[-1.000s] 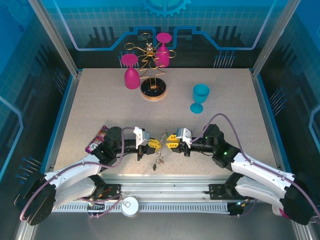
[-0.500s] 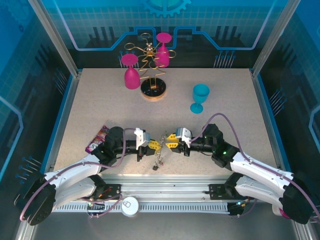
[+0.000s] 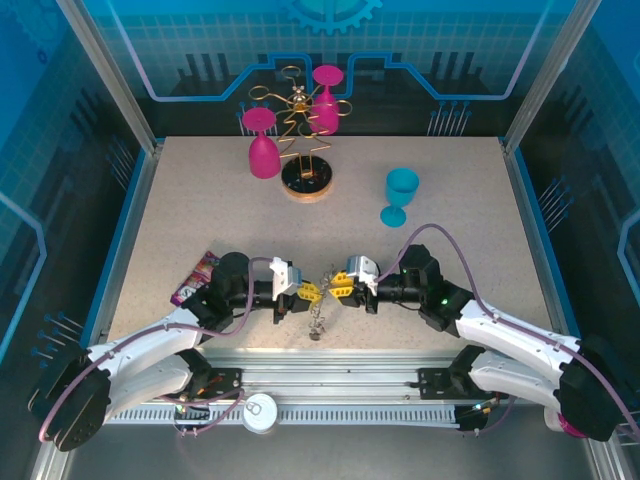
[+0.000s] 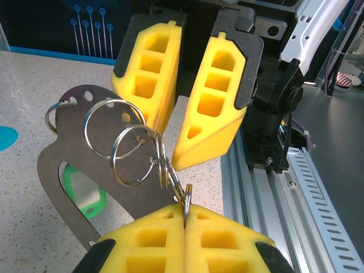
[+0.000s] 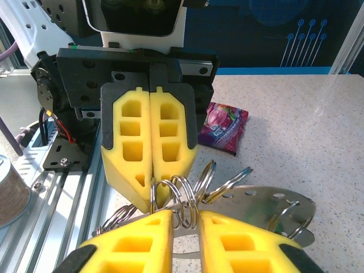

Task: Put the keys on the keyring

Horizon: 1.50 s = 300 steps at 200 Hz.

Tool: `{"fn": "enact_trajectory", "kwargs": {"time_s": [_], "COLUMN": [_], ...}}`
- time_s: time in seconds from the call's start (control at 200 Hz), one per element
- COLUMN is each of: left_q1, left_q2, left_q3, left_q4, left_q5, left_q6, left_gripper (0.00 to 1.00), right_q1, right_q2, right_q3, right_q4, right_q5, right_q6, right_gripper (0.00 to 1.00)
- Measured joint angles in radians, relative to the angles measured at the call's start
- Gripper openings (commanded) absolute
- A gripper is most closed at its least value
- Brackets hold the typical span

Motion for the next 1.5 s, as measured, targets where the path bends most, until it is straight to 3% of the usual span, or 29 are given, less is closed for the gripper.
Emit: {"fn": "enact_trajectory", "kwargs": {"time_s": [1.096,1.411,1.501], "left_q1": [0.0,0.0,-0.001], "left_q2": [-0.008,-0.008,-0.008], "left_q3": [0.015,0.018,0.019], "left_q4": [-0.077,-0.098,-0.105], "left_q5": [-0.001,-0.005,-0.009], "left_q6": [0.033,0.052,0.056], "left_gripper": [0.0,0.0,0.0], "right_q1": [0.007,0.007,0.007], "right_q2": [0.031,0.031,0.031], "right_q3": [0.026,0.026,0.026], "right_q4": [-0.053,-0.055,-0.055], "right_q5": [-0.043,-0.044,-0.044], "right_q6": [-0.022,-0.021,-0.023], "right_gripper": [0.16,0.12,0.03]}}
